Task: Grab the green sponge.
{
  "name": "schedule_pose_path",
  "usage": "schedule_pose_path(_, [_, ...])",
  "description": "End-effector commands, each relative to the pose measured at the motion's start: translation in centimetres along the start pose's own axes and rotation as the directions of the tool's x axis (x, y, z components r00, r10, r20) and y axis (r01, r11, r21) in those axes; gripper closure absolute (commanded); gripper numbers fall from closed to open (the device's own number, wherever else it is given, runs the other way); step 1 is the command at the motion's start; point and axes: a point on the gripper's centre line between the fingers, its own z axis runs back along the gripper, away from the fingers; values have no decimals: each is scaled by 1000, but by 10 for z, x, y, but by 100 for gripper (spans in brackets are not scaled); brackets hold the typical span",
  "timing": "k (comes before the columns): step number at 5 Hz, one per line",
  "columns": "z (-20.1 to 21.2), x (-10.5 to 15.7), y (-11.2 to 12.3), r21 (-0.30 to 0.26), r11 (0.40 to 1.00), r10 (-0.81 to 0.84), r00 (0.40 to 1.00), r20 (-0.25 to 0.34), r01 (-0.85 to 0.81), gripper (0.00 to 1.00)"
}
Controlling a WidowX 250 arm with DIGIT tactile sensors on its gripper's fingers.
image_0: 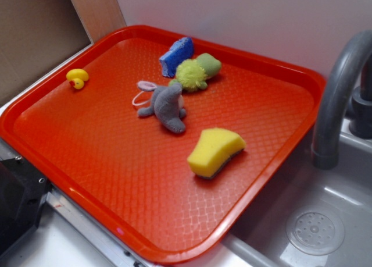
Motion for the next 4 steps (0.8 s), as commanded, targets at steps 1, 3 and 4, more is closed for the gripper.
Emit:
schedule_pose_path(1, [0, 0, 0, 0, 1000, 0, 1000, 0, 0, 0])
schedule_pose_path(3, [-39, 25, -44, -73, 983, 174, 979, 104, -167, 0])
schedule_pose_path(4, [-69, 44, -76, -58, 988, 151, 982, 110, -145, 0])
